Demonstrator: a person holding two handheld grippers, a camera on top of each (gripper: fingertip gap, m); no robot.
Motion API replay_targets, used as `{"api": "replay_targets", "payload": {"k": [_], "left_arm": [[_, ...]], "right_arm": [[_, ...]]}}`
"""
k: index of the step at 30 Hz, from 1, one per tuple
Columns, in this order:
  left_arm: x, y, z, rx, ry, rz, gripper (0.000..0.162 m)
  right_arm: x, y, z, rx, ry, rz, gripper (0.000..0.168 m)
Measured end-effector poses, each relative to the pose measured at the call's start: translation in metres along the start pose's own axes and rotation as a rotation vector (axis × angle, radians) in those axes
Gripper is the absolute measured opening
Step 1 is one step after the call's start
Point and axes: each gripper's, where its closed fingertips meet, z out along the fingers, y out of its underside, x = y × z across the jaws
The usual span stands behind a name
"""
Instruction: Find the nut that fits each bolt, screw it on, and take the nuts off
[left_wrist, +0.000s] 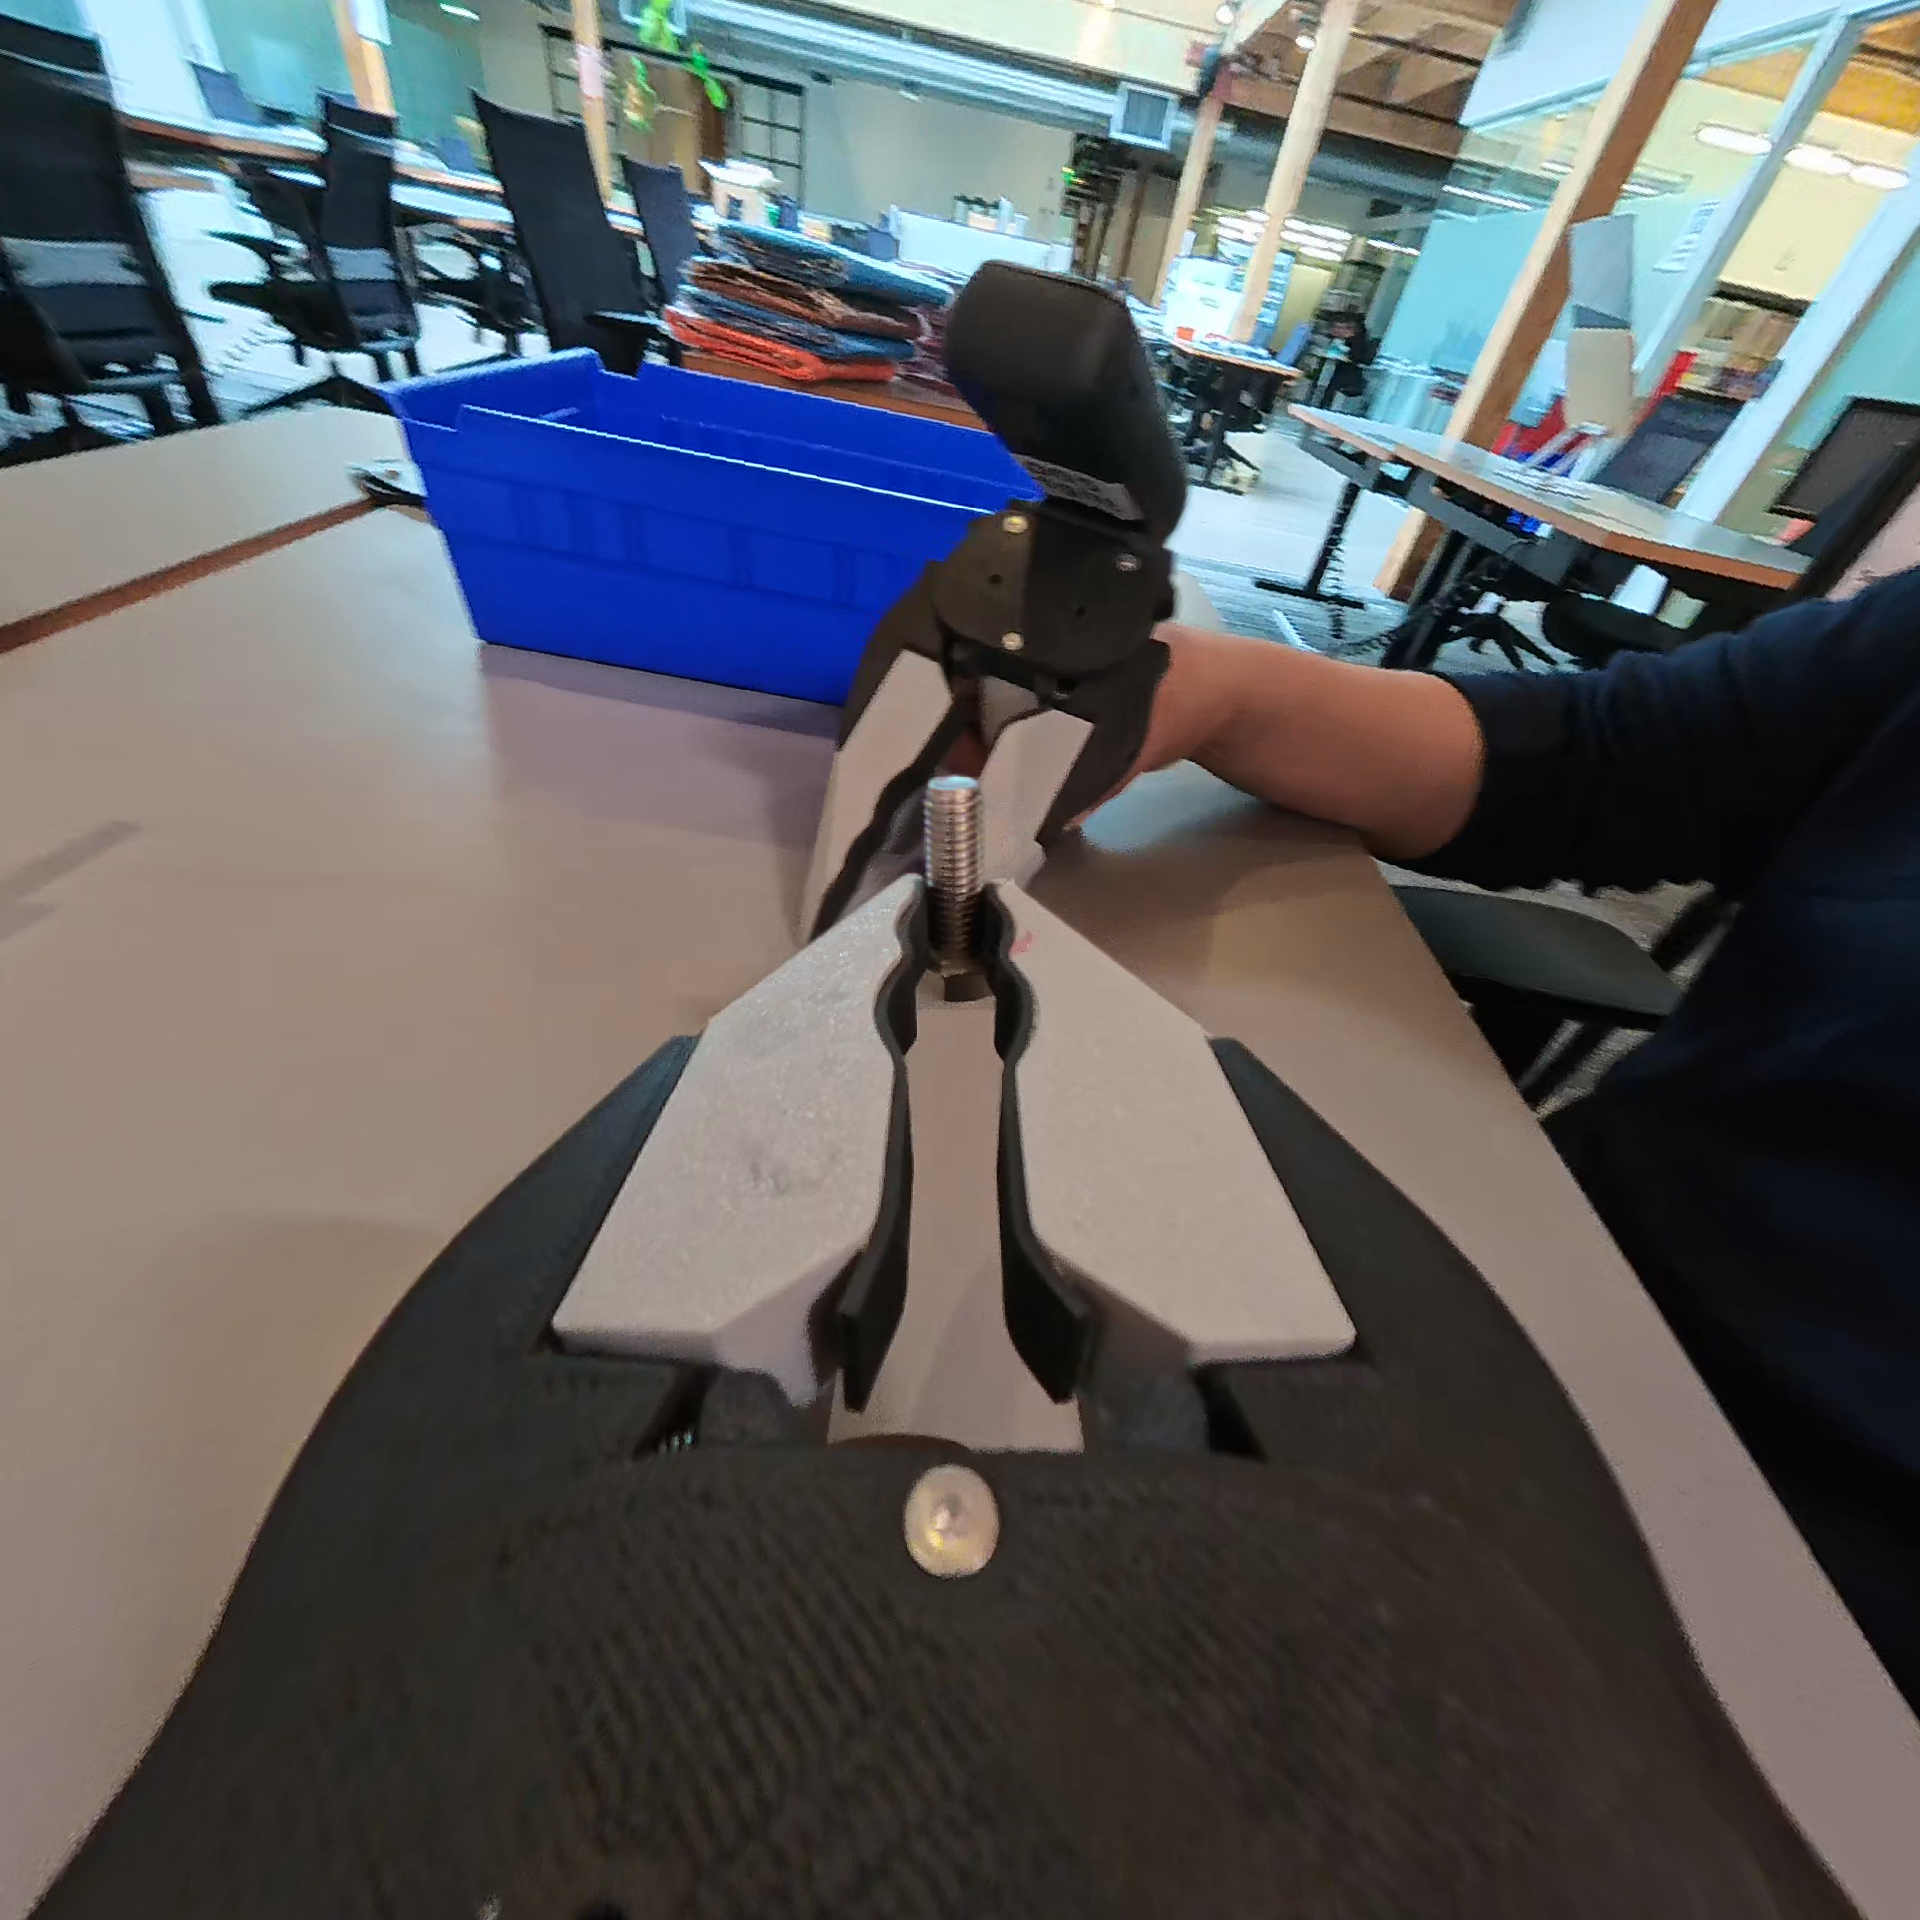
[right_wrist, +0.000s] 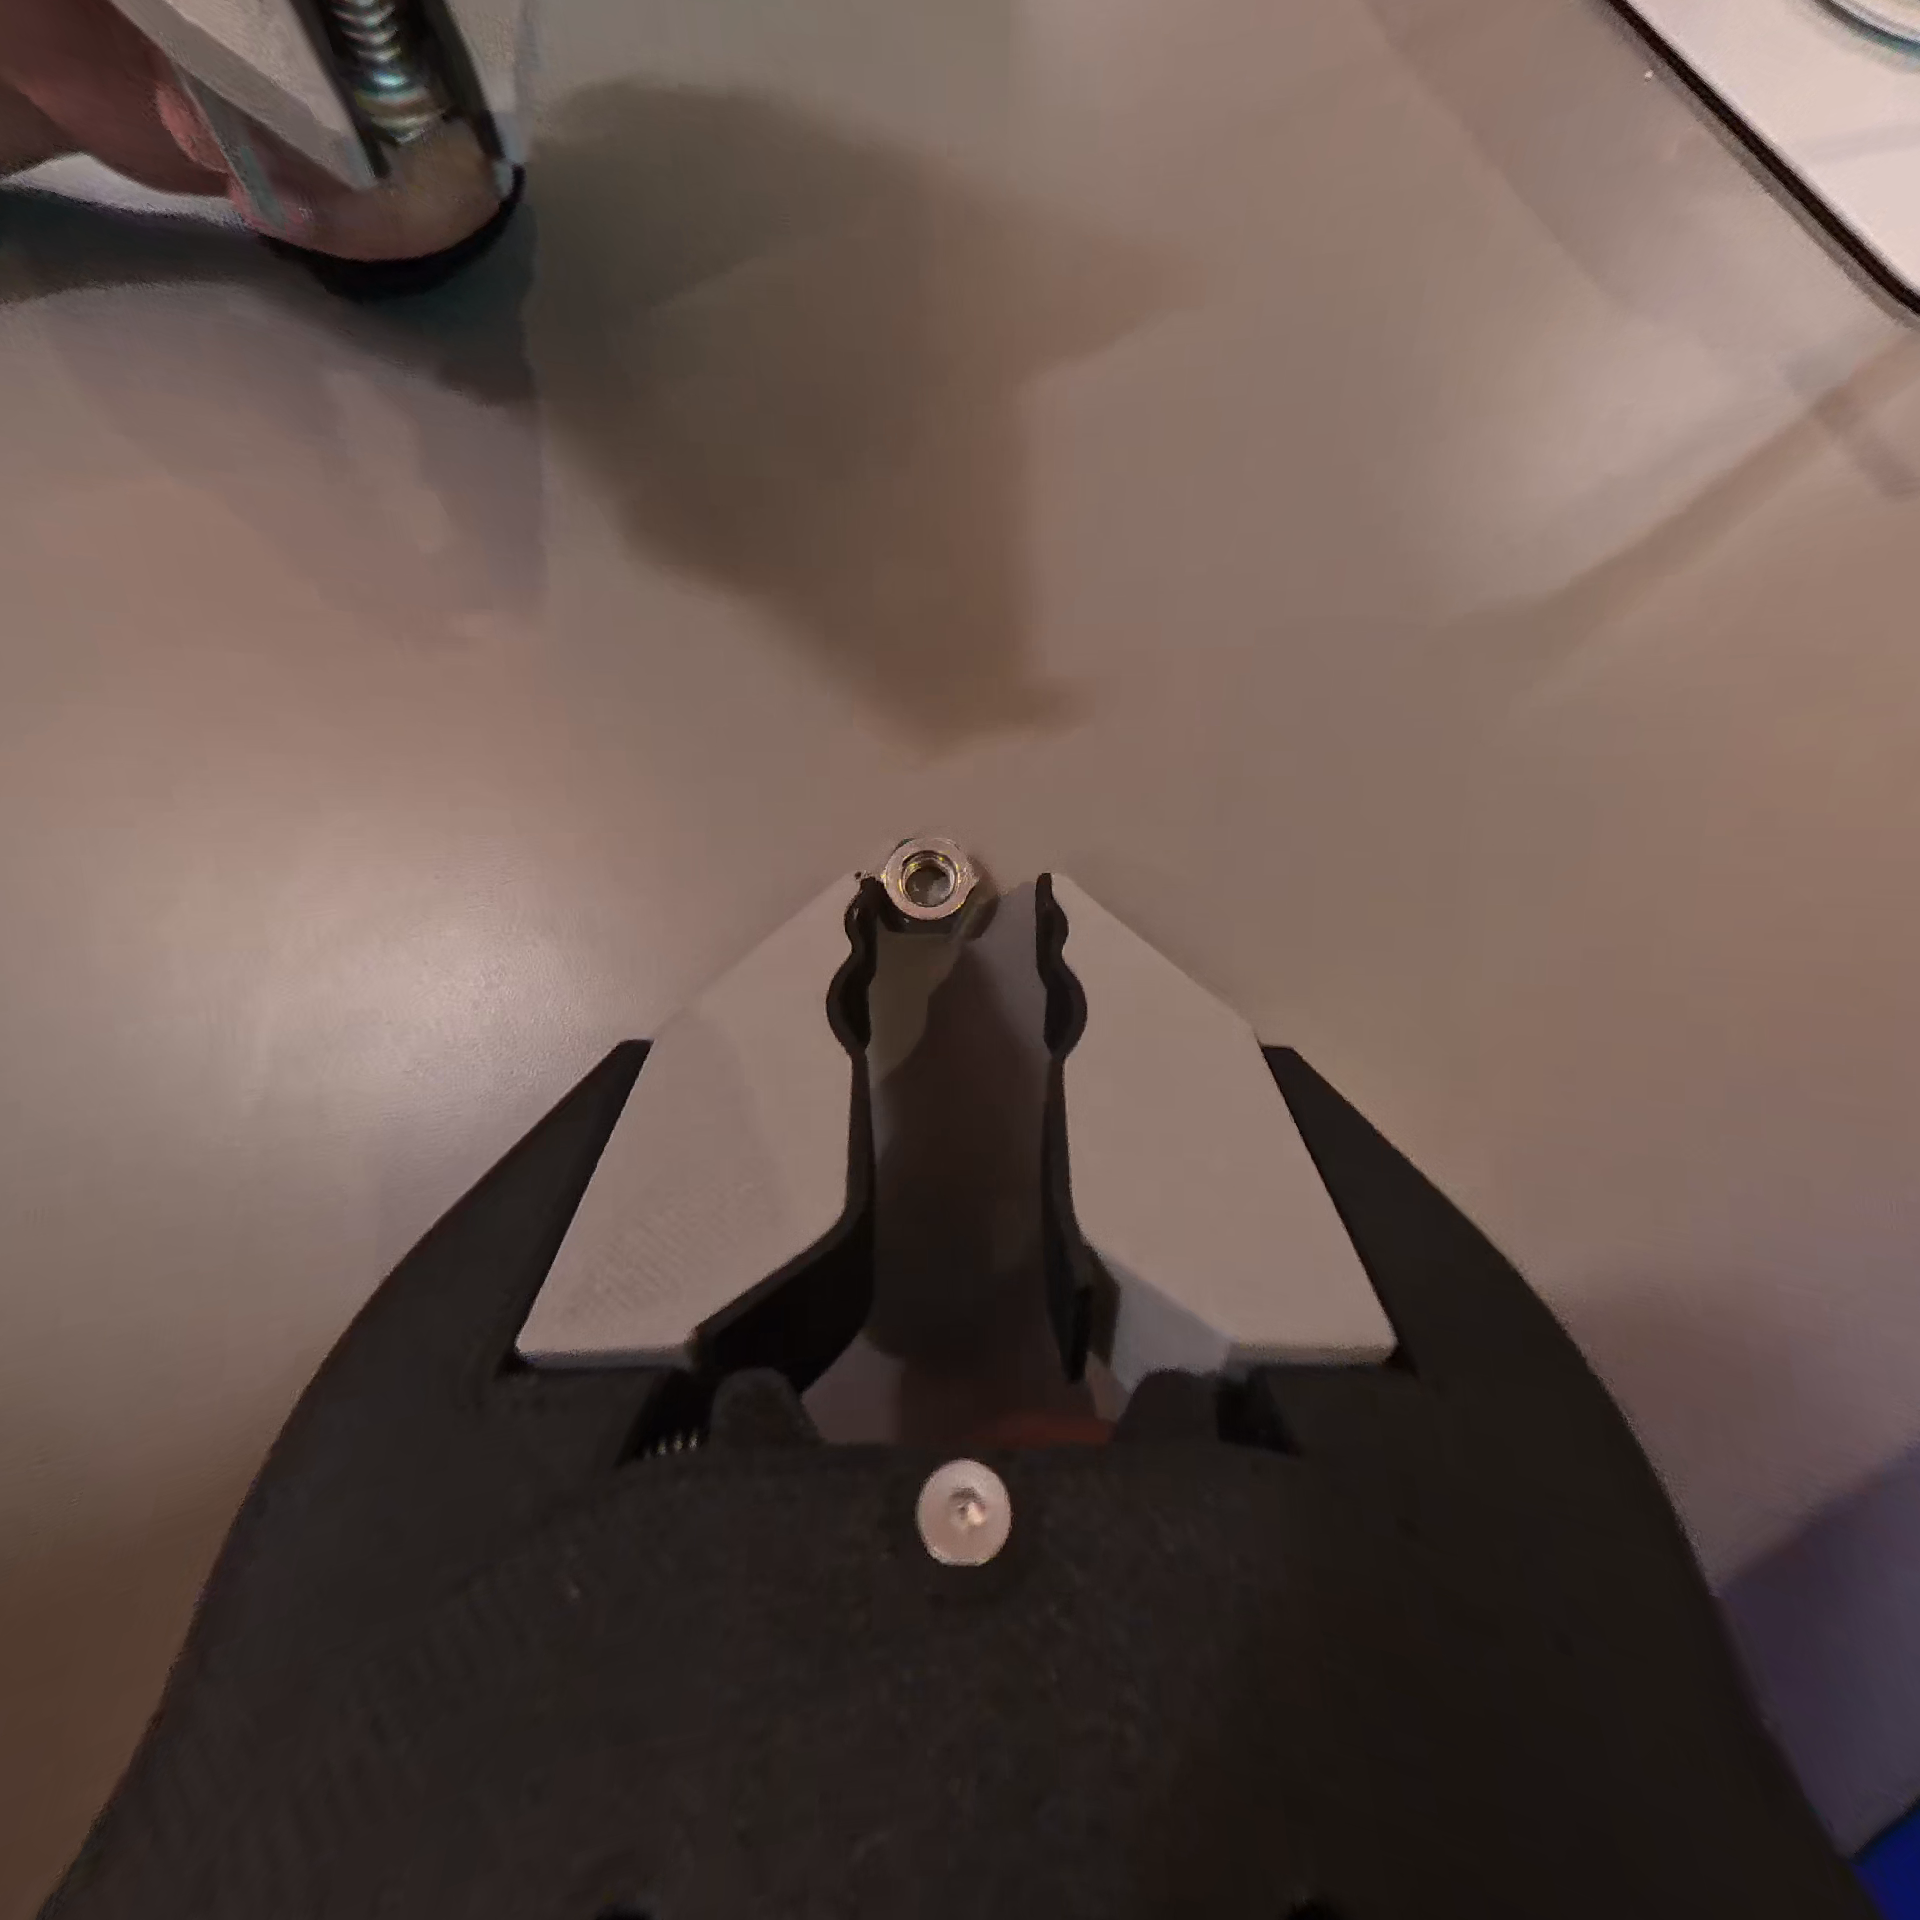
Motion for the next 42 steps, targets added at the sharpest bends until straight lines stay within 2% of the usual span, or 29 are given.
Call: {"api": "replay_targets", "payload": {"k": [3,6,13,17,20,24,29,34,37,42], "left_arm": [[-0.013,-0.005,-0.002,0.033,-0.093,0.002,0.007],[-0.017,-0.005,-0.002,0.038,-0.12,-0.009,0.007],[-0.019,-0.003,0.0,0.017,-0.12,-0.02,0.007],[-0.016,-0.002,0.001,0.014,-0.107,-0.017,0.007],[-0.014,-0.001,0.003,0.007,-0.105,-0.005,0.007],[-0.006,-0.002,0.004,0.015,-0.063,0.013,0.007],[0.006,-0.002,0.008,0.012,-0.004,0.015,0.007],[0.013,-0.004,0.012,0.021,0.014,0.011,0.007],[0.012,-0.007,0.012,0.027,-0.008,0.035,0.007],[0.016,-0.014,0.01,0.053,-0.012,0.058,0.007]], "right_arm": [[0.0,-0.002,-0.002,0.005,0.054,0.053,0.031],[0.002,0.002,-0.002,-0.013,0.133,0.113,0.031],[-0.003,0.001,0.0,-0.004,0.204,0.158,0.028],[0.002,-0.001,0.002,-0.004,0.219,0.173,0.017],[0.002,-0.001,0.002,-0.004,0.212,0.168,0.016],[-0.002,-0.009,-0.003,0.037,0.155,0.157,0.015],[-0.03,-0.071,-0.042,0.171,-0.054,0.073,0.015],[-0.049,-0.118,-0.066,0.176,-0.166,-0.063,0.015],[-0.061,-0.126,-0.066,0.14,-0.24,-0.086,0.015],[-0.061,-0.129,-0.059,0.091,-0.229,-0.117,0.015]]}}
